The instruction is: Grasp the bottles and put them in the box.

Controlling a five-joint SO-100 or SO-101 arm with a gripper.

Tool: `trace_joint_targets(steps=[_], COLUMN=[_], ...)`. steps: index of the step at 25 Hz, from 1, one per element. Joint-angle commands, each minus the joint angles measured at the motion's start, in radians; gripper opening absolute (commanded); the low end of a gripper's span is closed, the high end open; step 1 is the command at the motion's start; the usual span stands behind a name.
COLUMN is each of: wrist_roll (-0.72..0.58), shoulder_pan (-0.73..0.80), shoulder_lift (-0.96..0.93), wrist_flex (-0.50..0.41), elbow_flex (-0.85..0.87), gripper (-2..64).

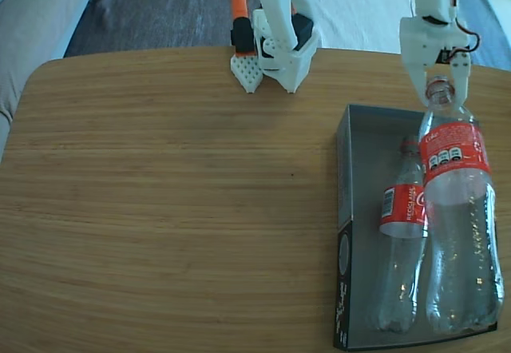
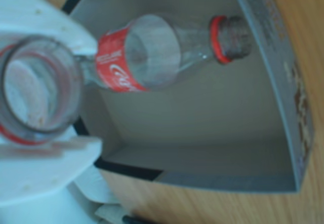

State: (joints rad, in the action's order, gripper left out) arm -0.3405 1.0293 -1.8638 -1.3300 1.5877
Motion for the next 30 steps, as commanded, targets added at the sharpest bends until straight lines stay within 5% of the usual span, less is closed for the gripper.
trace_joint_targets(steps=[1,19,30], wrist_roll=[-0.008,0.000,-0.006], shoulder_pan=[0.003,0.041,0.029], shoulder_lift=[0.038,0.394,0.526], wrist_flex=[0.048,0.058,0.058], elbow_flex=[-0.087,-0.423,-0.460], gripper=[-0.3,-0.3,-0.3])
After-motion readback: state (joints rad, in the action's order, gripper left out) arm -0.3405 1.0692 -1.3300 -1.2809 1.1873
